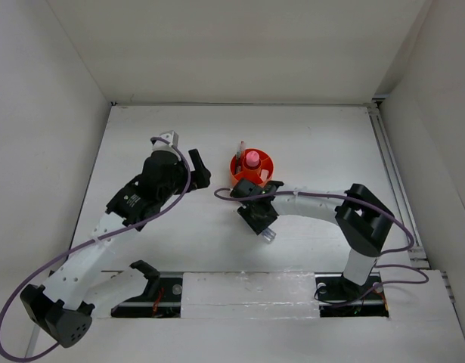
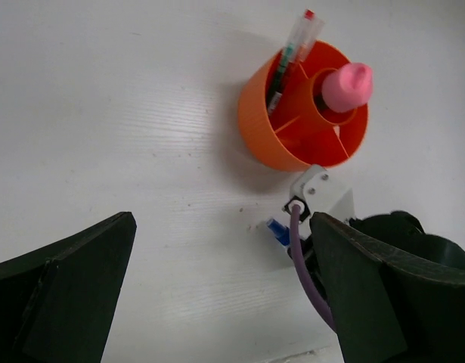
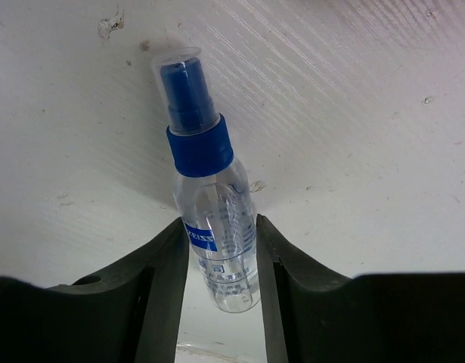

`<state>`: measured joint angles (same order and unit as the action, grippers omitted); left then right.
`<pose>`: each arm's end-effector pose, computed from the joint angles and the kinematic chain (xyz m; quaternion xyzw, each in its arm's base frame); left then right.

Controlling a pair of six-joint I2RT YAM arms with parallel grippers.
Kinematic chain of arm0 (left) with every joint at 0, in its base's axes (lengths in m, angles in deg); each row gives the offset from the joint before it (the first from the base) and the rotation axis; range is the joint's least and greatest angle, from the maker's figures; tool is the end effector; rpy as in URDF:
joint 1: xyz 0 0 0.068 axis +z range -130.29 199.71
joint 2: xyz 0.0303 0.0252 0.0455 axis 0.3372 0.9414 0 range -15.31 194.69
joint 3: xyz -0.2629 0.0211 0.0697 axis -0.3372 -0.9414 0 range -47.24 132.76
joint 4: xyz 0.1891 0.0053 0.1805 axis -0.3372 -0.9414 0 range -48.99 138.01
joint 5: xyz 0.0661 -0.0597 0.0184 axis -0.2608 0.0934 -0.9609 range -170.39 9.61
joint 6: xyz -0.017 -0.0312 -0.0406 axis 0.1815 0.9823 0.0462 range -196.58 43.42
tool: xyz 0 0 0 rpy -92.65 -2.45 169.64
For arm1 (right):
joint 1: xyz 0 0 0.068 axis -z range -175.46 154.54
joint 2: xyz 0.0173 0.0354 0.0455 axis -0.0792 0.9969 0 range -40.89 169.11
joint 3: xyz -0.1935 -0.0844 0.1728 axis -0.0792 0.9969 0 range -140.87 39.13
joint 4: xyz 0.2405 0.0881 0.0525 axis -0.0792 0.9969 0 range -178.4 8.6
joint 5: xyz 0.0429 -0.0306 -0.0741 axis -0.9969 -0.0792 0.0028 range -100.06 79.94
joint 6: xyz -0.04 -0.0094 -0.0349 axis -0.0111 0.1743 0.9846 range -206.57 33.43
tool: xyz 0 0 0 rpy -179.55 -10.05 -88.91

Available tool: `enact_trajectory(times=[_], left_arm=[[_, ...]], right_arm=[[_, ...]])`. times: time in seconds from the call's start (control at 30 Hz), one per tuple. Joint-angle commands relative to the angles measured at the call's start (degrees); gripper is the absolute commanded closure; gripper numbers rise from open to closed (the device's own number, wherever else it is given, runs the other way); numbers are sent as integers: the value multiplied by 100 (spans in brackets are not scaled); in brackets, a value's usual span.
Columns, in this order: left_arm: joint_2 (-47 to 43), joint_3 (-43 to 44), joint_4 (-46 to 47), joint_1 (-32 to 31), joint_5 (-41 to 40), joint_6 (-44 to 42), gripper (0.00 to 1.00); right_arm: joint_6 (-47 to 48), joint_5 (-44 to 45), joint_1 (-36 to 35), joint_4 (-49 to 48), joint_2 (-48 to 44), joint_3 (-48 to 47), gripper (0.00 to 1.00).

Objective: Sort the stationery into containers
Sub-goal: Pick up the stationery from the center of the board.

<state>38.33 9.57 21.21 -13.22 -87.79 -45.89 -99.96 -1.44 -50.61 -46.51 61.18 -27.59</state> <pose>0.1746 -0.1076 0.3557 -0.0190 0.8357 -0.2420 0.4926 0.1952 0.2710 0.1724 -0.3454 0.9289 0.0007 0.1336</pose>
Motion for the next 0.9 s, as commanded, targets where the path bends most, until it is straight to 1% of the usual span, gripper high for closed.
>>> enact_trajectory(times=[0.0, 0.07, 0.17, 0.27, 0.3, 0.33, 0.5, 0.6, 0.63, 0.73, 0.77, 0.83, 0.87], left_arm=[[-118, 206, -281, 14, -1060, 489, 1], [-118, 259, -413, 14, -1290, 647, 1], [-187, 260, -466, 14, -1527, 849, 1], [-302, 260, -606, 14, -1791, 1096, 1], [-302, 260, -606, 14, -1844, 1157, 1], [-381, 260, -659, 14, -1922, 1262, 1], [-767, 260, -659, 14, -2037, 1482, 1], [-1048, 189, -493, 14, -2037, 1483, 1], [-1110, 189, -362, 14, -1942, 1422, 1], [-1365, 31, -27, 14, -1511, 1211, 1], [-1418, -73, 235, 14, -1258, 1080, 1], [-1584, -231, 508, 14, -923, 930, 1], [-1638, -293, 832, 14, -730, 851, 1]], right_arm=[[-85, -168, -39, 179, 200, -113, 58], [-147, -168, -92, 250, 314, -113, 59], [-147, -168, -145, 250, 314, -52, 67], [-199, -229, -197, 250, 183, 10, 79], [-199, -229, -197, 250, 130, 71, 96], [-260, -229, -197, 189, 130, 71, 100], [-261, -370, -312, -242, -335, 194, 100], [-261, -440, -312, -620, -897, 299, 100], [-261, -493, -312, -716, -1194, 300, 100], [-322, -685, -312, -1085, -1627, 300, 100], [-322, -747, -312, -1313, -1880, 300, 100], [-436, -800, -312, -1542, -2093, 300, 100], [-489, -801, -312, -1630, -2259, 300, 100]])
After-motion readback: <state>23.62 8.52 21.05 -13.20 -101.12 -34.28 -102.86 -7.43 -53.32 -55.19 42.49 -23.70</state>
